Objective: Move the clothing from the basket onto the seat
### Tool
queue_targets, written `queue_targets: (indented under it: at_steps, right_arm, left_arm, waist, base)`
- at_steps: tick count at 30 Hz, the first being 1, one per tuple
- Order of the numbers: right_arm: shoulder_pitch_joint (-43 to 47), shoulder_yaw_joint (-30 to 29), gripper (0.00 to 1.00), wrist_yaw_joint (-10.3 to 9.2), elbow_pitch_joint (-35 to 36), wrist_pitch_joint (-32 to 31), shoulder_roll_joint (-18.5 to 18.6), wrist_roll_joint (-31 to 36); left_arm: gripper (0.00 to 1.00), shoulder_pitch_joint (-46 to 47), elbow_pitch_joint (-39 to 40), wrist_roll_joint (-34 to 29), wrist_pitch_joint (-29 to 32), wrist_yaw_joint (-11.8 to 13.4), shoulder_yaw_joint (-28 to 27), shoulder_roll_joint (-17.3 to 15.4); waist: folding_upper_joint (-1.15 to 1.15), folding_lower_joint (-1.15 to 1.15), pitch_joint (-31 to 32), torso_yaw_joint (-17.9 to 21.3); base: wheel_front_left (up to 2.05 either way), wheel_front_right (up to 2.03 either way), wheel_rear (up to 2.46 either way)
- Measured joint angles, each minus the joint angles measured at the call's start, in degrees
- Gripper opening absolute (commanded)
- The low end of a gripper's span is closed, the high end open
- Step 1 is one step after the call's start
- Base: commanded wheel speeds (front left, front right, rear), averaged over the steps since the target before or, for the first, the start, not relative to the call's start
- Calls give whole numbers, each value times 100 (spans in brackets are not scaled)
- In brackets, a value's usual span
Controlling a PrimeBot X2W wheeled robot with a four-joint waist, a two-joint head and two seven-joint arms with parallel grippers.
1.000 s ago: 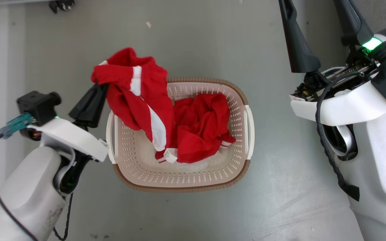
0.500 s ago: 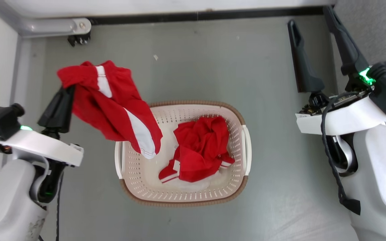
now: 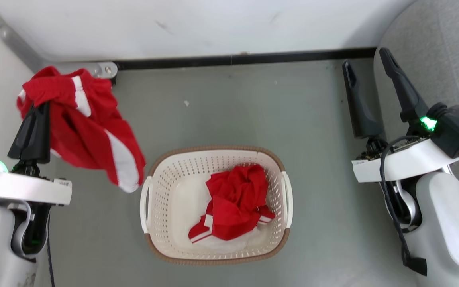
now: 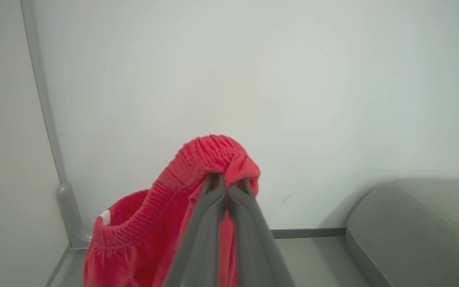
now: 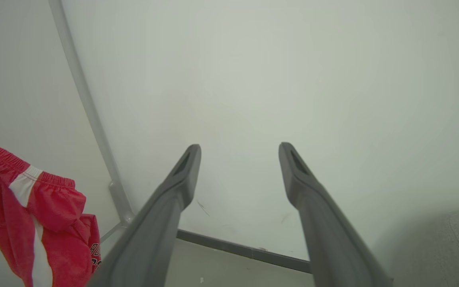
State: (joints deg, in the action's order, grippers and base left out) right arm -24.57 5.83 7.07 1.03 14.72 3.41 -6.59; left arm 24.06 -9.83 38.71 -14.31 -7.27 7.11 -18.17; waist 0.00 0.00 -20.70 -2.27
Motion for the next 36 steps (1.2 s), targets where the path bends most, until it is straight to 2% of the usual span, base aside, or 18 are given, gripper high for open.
queue_targets:
  at_steps: [9,36]
  right_arm:
    - [355,-75,100,0,-63,0,-7,-123]
    - [1347,133,100,0,-263,-1,-33,-293]
  left_arm:
    - [0,-568,342,-483,-15,0,-454,116]
    - [0,-1946,645,-1329,-15,0,-987,623]
  waist:
    - [0,0,445,65]
    - [0,0,1712,240]
  base:
    - [0,0,0]
    - [0,0,0]
